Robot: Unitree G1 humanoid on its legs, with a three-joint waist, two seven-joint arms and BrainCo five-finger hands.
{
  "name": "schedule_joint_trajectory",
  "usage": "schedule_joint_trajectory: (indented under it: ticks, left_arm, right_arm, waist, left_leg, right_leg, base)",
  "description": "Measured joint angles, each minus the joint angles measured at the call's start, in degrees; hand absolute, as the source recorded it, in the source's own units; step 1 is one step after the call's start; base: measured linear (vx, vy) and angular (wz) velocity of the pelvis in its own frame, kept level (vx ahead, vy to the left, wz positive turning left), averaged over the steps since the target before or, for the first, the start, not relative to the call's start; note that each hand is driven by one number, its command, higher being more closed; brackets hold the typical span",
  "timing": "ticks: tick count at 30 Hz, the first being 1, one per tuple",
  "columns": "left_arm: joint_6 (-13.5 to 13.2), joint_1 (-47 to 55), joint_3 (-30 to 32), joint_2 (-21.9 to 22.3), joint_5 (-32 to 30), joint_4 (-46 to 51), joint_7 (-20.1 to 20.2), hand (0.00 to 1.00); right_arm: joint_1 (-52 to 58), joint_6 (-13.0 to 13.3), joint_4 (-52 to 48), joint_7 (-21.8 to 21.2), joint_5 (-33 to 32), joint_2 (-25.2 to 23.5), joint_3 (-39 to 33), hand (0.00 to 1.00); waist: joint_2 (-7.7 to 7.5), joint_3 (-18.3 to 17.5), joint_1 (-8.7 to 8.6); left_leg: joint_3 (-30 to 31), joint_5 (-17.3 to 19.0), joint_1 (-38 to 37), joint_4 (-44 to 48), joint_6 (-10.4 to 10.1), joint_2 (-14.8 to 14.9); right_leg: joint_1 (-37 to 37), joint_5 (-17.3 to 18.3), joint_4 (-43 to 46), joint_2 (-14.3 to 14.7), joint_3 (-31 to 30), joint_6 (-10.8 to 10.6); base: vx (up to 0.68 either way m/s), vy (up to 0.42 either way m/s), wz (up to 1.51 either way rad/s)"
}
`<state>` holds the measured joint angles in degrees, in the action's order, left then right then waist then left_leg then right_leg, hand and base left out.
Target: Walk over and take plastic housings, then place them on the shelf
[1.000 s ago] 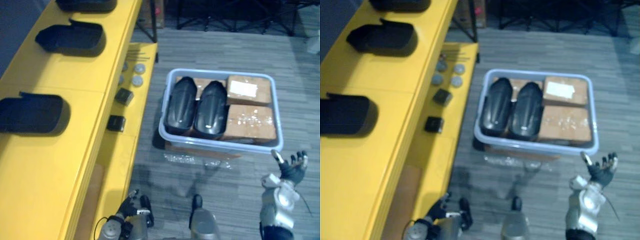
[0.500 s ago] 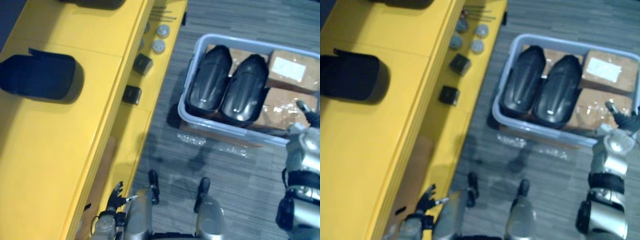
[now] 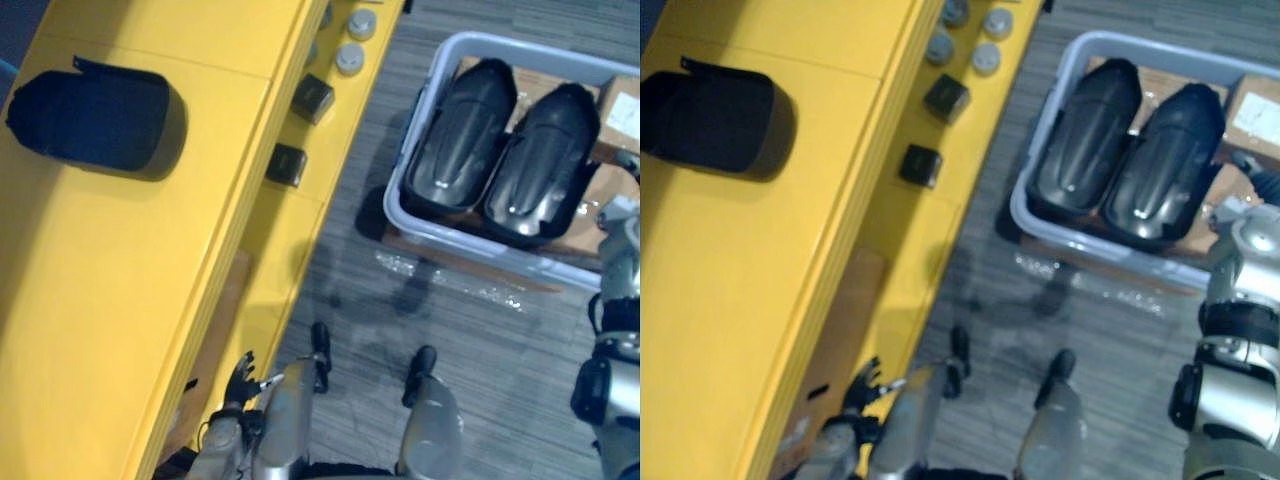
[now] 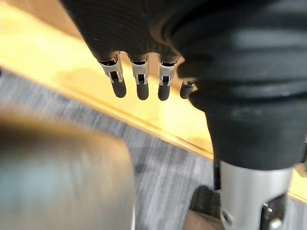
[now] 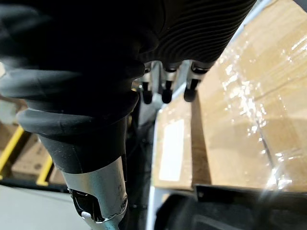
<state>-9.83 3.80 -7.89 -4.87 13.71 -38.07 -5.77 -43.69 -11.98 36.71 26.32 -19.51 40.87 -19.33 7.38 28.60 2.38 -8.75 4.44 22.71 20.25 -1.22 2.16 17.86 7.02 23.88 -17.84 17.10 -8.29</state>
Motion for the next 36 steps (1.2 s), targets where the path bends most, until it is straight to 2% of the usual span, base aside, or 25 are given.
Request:
schedule_joint_trajectory:
  ticks: [1,3,7,12,18,22,23,27,30,32,36]
  left_arm:
    - [0.0,0.0,0.2,0.2,2.5,0.2,-0.3,0.00]
    - [0.0,0.0,0.2,0.4,4.2,0.3,-0.3,0.00]
    - [0.0,0.0,0.1,0.5,4.7,0.8,-0.4,0.00]
    - [0.0,-0.2,0.0,0.9,8.5,1.2,-0.4,0.00]
    - [0.1,-0.6,-0.1,1.1,8.5,2.0,-0.4,0.00]
    - [0.1,-0.7,0.0,1.0,9.0,2.5,-0.3,0.00]
    - [0.1,-0.8,-0.1,1.0,9.0,2.7,-0.4,0.00]
    - [0.1,-0.8,-0.1,1.0,11.1,3.1,-0.3,0.00]
    - [0.0,-0.8,0.0,1.0,11.2,3.2,-0.4,0.00]
    - [0.0,-0.9,0.0,0.9,12.9,3.4,-0.4,0.00]
    - [0.0,-0.9,-0.1,0.9,12.9,3.5,-0.6,0.00]
  right_arm:
    - [-0.3,-2.5,0.0,0.0,0.0,0.0,0.3,0.00]
    - [-0.3,-3.2,0.0,-0.1,0.1,0.1,0.3,0.00]
    - [-0.9,-3.7,0.0,-0.7,0.7,0.1,0.4,0.00]
    - [-2.2,-4.6,0.2,-3.1,2.8,1.6,2.9,0.00]
    - [-6.3,-4.7,0.5,-4.0,4.7,4.0,5.5,0.00]
    - [-7.0,-5.0,0.5,-4.1,4.7,5.0,7.2,0.00]
    - [-7.0,-5.3,0.5,-4.1,4.8,5.4,7.2,1.00]
    - [-7.2,-6.9,0.5,-5.5,6.3,7.5,7.3,1.00]
    - [-7.7,-9.3,2.0,-5.8,6.9,8.9,7.3,1.00]
    - [-8.6,-11.8,3.1,-5.9,6.7,9.6,7.4,1.00]
    - [-9.4,-13.5,5.4,-5.0,4.8,9.6,8.6,1.00]
  waist:
    - [0.12,0.0,-0.04]
    - [0.27,0.0,-0.15]
    - [0.40,-0.1,-0.02]
    - [1.44,0.0,0.11]
    - [2.32,0.3,0.45]
    - [2.36,0.3,0.97]
    - [2.37,0.3,1.32]
    - [2.45,0.2,1.68]
    - [2.45,0.2,1.84]
    - [2.45,0.2,1.93]
    - [2.45,0.2,2.13]
  left_leg:
    - [-0.1,0.0,1.6,0.9,0.0,0.3]
    - [-0.1,0.0,1.6,1.3,0.0,0.4]
    - [-0.8,-0.2,2.8,1.6,0.2,0.3]
    - [-1.0,-0.5,6.4,3.1,0.6,-0.2]
    - [-0.2,-0.5,11.8,6.5,0.8,-0.5]
    - [0.2,-0.3,15.3,9.2,1.1,-0.7]
    - [0.1,-0.2,15.9,9.6,1.2,-0.7]
    - [0.2,-0.1,17.7,10.5,1.4,-0.6]
    - [0.2,0.1,18.6,11.5,1.8,-0.4]
    - [0.2,0.3,19.3,12.3,1.8,0.1]
    - [0.2,0.3,19.3,12.4,1.9,0.3]
  right_leg:
    - [2.2,0.6,2.0,-0.1,-0.1,0.4]
    - [2.3,0.9,2.6,-0.4,-0.1,0.4]
    - [4.3,1.1,3.8,-1.0,-0.3,0.5]
    - [8.6,1.6,6.8,-2.2,-0.8,0.5]
    - [14.1,2.6,11.4,-3.3,-1.3,1.1]
    - [17.3,3.7,14.0,-4.3,-1.4,1.2]
    - [18.0,3.7,14.6,-4.4,-1.6,1.3]
    - [19.5,3.7,15.1,-4.5,-1.6,1.3]
    - [19.9,3.7,15.2,-4.4,-1.6,1.3]
    - [20.2,3.4,15.2,-4.1,-1.6,1.2]
    - [20.1,3.2,15.1,-4.0,-1.5,1.3]
  base:
    - [-0.07,-0.040,-0.05]
    - [-0.03,-0.017,-0.02]
    - [-0.02,0.003,-0.03]
    - [-0.02,0.001,0.02]
    - [-0.04,-0.010,0.09]
    - [-0.06,-0.006,0.09]
    - [-0.05,-0.005,0.02]
    - [-0.04,0.012,0.01]
    - [0.00,0.000,0.00]
    - [0.01,0.015,-0.04]
    - [0.00,0.002,-0.01]
